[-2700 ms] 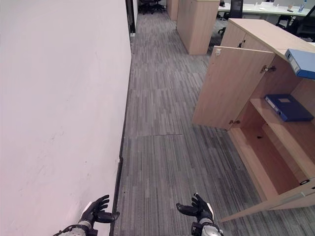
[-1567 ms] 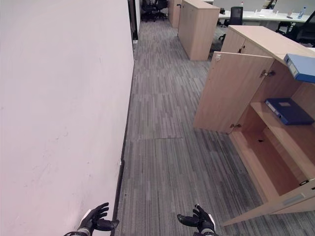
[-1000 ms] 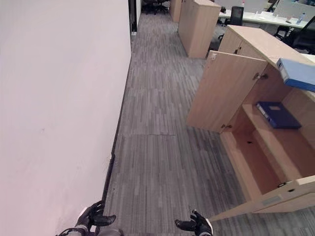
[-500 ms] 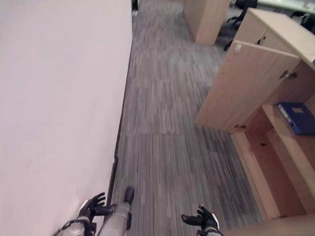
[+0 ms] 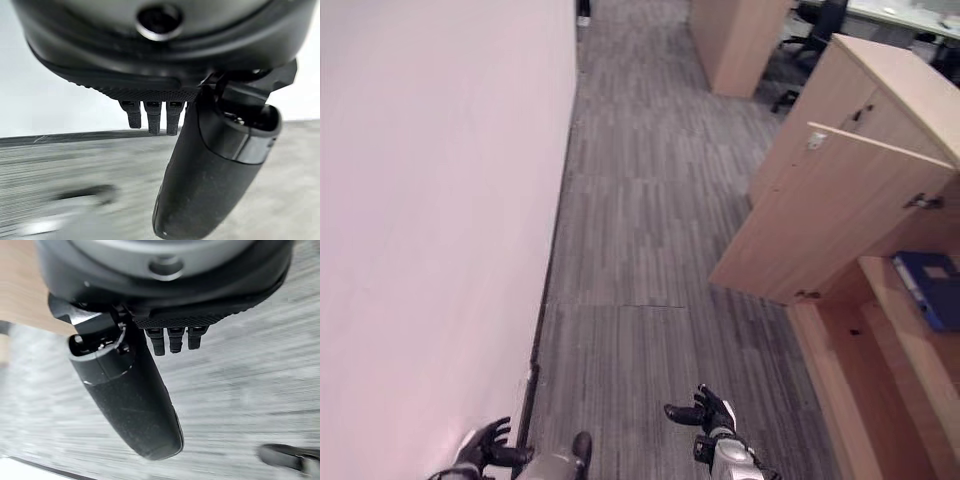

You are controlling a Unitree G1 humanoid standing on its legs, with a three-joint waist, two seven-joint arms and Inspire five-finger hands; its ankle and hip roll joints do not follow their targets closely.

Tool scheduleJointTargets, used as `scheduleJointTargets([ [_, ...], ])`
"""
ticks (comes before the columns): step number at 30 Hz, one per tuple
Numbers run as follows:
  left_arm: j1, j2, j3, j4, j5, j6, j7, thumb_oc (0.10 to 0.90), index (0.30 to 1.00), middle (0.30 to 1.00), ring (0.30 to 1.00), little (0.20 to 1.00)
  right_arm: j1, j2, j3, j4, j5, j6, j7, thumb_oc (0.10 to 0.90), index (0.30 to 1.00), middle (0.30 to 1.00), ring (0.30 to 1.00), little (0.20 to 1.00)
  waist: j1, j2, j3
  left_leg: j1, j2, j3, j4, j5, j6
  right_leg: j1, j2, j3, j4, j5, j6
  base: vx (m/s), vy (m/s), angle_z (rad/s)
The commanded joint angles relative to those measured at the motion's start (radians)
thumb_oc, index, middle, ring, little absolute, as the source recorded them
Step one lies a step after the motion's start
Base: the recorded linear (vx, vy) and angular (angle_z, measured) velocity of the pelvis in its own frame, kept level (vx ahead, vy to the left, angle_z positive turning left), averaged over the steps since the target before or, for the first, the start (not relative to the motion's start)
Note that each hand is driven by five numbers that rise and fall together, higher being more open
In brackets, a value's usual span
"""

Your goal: Put the empty folder in the office cabinet

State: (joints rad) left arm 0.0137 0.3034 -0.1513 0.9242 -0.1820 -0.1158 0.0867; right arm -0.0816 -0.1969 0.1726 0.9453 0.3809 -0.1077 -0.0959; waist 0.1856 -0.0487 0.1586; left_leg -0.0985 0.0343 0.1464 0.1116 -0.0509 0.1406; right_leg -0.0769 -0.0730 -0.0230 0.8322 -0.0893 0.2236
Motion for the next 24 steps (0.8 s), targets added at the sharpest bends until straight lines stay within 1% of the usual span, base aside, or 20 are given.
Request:
scheduleJointTargets([
  [1,-0.035,0.053,0.005,-0.072,0.01,-0.042,0.009,0.8,0.9,0.9,0.9,0.9,-0.03,-0.03,-0.037,-0.065,-0.013,-0.04,-0.01,0.8,0.9,0.9,0.9,0.9,-0.011,0.032,0.05,0.014,0.032,-0.033,-0.074,0.07,-0.113,0.032,0.044,-0.039,-0.163,0.133,0.033,0.32,0.22,-0.27],
  [3,-0.021,0.057,0.005,-0.103,0.012,-0.038,0.002,0.8,0.9,0.9,0.9,0.9,-0.021,-0.032,-0.039,-0.078,-0.02,-0.04,-0.015,0.8,0.9,0.9,0.9,0.9,-0.02,0.039,0.067,0.063,0.031,-0.02,-0.074,0.039,-0.119,-0.007,-0.023,-0.161,-0.279,0.064,0.011,0.27,0.118,-0.16],
  [4,-0.021,0.057,0.005,-0.103,0.012,-0.038,0.002,0.8,0.9,0.9,0.9,0.9,-0.021,-0.032,-0.039,-0.078,-0.02,-0.04,-0.015,0.8,0.9,0.9,0.9,0.9,-0.02,0.039,0.067,0.063,0.031,-0.021,-0.074,0.039,-0.119,-0.006,-0.023,-0.161,-0.279,0.064,0.011,0.25,0.032,-0.06],
  [5,-0.011,0.056,0.002,-0.104,0.018,-0.035,-0.007,0.8,0.9,0.9,0.9,0.9,-0.016,-0.034,-0.042,-0.079,-0.027,-0.038,-0.02,0.8,0.9,0.9,0.9,0.9,-0.016,0.039,0.078,0.099,0.034,0.002,-0.07,0.01,-0.129,-0.029,-0.093,-0.268,-0.395,0.018,-0.027,0.4,-0.002,0.23],
  [6,0.009,0.047,-0.006,-0.097,0.054,-0.033,-0.024,0.8,0.9,0.9,0.9,0.9,-0.005,-0.038,-0.055,-0.062,-0.028,-0.031,-0.026,0.8,0.9,0.9,0.9,0.9,-0.04,0.035,0.079,0.159,0.027,0.026,-0.067,-0.023,-0.142,-0.047,-0.137,-0.317,-0.568,0.075,-0.043,0.41,-0.002,-0.1],
  [7,0.009,0.046,-0.006,-0.097,0.054,-0.034,-0.024,0.8,0.9,0.9,0.9,0.9,-0.005,-0.039,-0.055,-0.062,-0.028,-0.031,-0.026,0.8,0.9,0.9,0.9,0.9,-0.039,0.037,0.08,0.162,0.029,0.026,-0.068,-0.024,-0.143,-0.042,-0.134,-0.317,-0.573,0.077,-0.043,0.33,-0.035,-0.22],
  [9,0.015,0.043,-0.012,-0.096,0.069,-0.038,-0.028,0.8,0.9,0.9,0.9,0.9,0.01,-0.044,-0.075,-0.06,-0.018,-0.03,-0.026,0.8,0.9,0.9,0.9,0.9,-0.075,0.042,0.078,0.195,0.023,0.016,-0.072,-0.042,-0.158,-0.072,-0.148,-0.263,-0.654,0.116,-0.029,0.23,-0.055,-0.27],
  [11,0.021,0.039,-0.018,-0.106,0.077,-0.044,-0.034,0.8,0.9,0.9,0.9,0.9,0.025,-0.05,-0.086,-0.061,-0.014,-0.03,-0.026,0.8,0.9,0.9,0.9,0.9,-0.101,0.05,0.079,0.22,0.027,0.008,-0.068,-0.062,-0.168,-0.077,-0.165,-0.207,-0.705,0.146,-0.015,0.21,-0.077,-0.23],
  [12,0.022,0.038,-0.021,-0.106,0.084,-0.045,-0.035,0.8,0.9,0.9,0.9,0.9,0.031,-0.052,-0.094,-0.065,-0.015,-0.03,-0.028,0.8,0.9,0.9,0.9,0.9,-0.113,0.054,0.08,0.231,0.032,0.01,-0.062,-0.072,-0.171,-0.076,-0.18,-0.189,-0.714,0.16,-0.009,0.17,-0.153,-0.57],
  [13,0.019,0.039,-0.026,-0.104,0.093,-0.046,-0.036,0.8,0.9,0.9,0.9,0.9,0.039,-0.054,-0.11,-0.059,-0.008,-0.029,-0.032,0.8,0.9,0.9,0.9,0.9,-0.127,0.063,0.079,0.245,0.047,0.028,-0.053,-0.087,-0.18,-0.073,-0.225,-0.183,-0.721,0.182,0.0,0.11,-0.122,-0.49],
  [14,0.019,0.039,-0.026,-0.104,0.093,-0.046,-0.036,0.8,0.9,0.9,0.9,0.9,0.04,-0.055,-0.11,-0.06,-0.008,-0.029,-0.032,0.8,0.9,0.9,0.9,0.9,-0.126,0.064,0.08,0.246,0.047,0.028,-0.052,-0.088,-0.18,-0.073,-0.225,-0.182,-0.721,0.182,0.0,0.1,-0.144,-0.64],
  [15,0.023,0.04,-0.026,-0.113,0.094,-0.047,-0.034,0.8,0.9,0.9,0.9,0.9,0.039,-0.06,-0.122,-0.057,-0.002,-0.029,-0.033,0.8,0.9,0.9,0.9,0.9,-0.125,0.067,0.074,0.256,0.056,0.05,-0.052,-0.091,-0.19,-0.059,-0.26,-0.215,-0.744,0.202,0.007,0.08,-0.125,-0.55],
  [16,0.035,0.039,-0.025,-0.114,0.103,-0.049,-0.036,0.8,0.9,0.9,0.9,0.9,0.041,-0.064,-0.134,-0.055,-0.003,-0.028,-0.036,0.8,0.9,0.9,0.9,0.9,-0.116,0.068,0.056,0.27,0.057,0.086,-0.057,-0.101,-0.2,-0.028,-0.313,-0.292,-0.789,0.232,0.014,0.11,-0.174,-0.54],
  [18,0.047,0.032,-0.011,-0.11,0.098,-0.049,-0.036,0.8,0.9,0.9,0.9,0.9,0.038,-0.065,-0.14,-0.042,-0.006,-0.026,-0.036,0.8,0.9,0.9,0.9,0.9,-0.103,0.072,0.04,0.279,0.067,0.131,-0.049,-0.106,-0.217,-0.011,-0.35,-0.356,-0.817,0.253,0.025,0.11,-0.179,-0.74],
  [19,0.052,0.027,-0.009,-0.104,0.095,-0.048,-0.036,0.8,0.9,0.9,0.9,0.9,0.04,-0.066,-0.141,-0.036,-0.008,-0.024,-0.036,0.8,0.9,0.9,0.9,0.9,-0.102,0.077,0.039,0.284,0.078,0.143,-0.043,-0.108,-0.225,-0.008,-0.354,-0.364,-0.819,0.257,0.028,0.13,-0.18,-0.73],
  [21,0.06,0.016,0.0,-0.09,0.092,-0.048,-0.038,0.8,0.9,0.9,0.9,0.9,0.053,-0.074,-0.143,-0.033,-0.009,-0.023,-0.031,0.8,0.9,0.9,0.9,0.9,-0.111,0.083,0.029,0.309,0.095,0.167,-0.045,-0.116,-0.245,-0.007,-0.35,-0.351,-0.821,0.259,0.03,0.18,-0.21,-0.75],
  [22,0.06,0.01,0.003,-0.082,0.079,-0.049,-0.042,0.8,0.9,0.9,0.9,0.9,0.059,-0.081,-0.147,-0.027,-0.011,-0.024,-0.029,0.8,0.9,0.9,0.9,0.9,-0.122,0.082,0.025,0.313,0.101,0.172,-0.045,-0.109,-0.256,-0.01,-0.351,-0.348,-0.816,0.26,0.029,0.16,-0.208,-0.92],
  [24,0.059,-0.004,0.0,-0.075,0.059,-0.049,-0.04,0.8,0.9,0.9,0.9,0.9,0.066,-0.092,-0.146,-0.025,-0.009,-0.027,-0.032,0.8,0.9,0.9,0.9,0.9,-0.143,0.098,0.025,0.322,0.134,0.179,-0.042,-0.101,-0.274,-0.011,-0.332,-0.341,-0.8,0.25,0.022,0.11,-0.214,-0.52],
])
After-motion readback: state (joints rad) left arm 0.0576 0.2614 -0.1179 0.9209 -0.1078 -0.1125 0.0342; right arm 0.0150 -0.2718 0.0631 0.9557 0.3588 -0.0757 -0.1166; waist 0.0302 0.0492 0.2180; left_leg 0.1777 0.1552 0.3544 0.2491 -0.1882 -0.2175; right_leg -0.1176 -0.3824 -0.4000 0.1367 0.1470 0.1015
